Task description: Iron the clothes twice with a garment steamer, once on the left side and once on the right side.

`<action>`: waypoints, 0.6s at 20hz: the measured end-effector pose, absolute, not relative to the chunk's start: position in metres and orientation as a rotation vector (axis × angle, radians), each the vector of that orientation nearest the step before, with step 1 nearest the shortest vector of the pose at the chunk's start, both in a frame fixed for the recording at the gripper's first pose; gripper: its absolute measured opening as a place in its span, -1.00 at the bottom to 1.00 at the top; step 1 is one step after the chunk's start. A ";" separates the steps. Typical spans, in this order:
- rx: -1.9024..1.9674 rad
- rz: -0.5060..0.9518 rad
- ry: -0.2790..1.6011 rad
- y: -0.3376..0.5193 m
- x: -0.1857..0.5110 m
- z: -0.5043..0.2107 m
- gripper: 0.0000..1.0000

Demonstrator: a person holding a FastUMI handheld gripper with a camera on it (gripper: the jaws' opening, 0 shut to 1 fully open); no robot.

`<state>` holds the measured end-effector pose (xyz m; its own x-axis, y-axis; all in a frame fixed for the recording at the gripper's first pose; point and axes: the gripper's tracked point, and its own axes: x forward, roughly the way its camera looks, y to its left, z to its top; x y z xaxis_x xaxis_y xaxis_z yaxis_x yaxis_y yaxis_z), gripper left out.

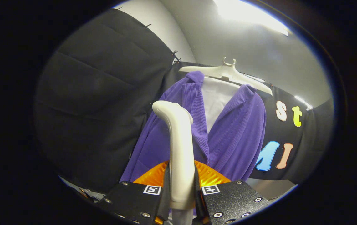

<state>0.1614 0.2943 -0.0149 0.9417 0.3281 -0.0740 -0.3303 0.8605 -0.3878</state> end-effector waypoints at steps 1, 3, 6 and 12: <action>-0.421 0.346 0.016 0.291 0.158 -0.025 -0.35; -0.439 0.356 0.061 0.286 0.152 -0.050 -0.35; -0.470 0.361 0.124 0.279 0.142 -0.091 -0.35; -0.525 0.371 0.203 0.268 0.123 -0.151 -0.35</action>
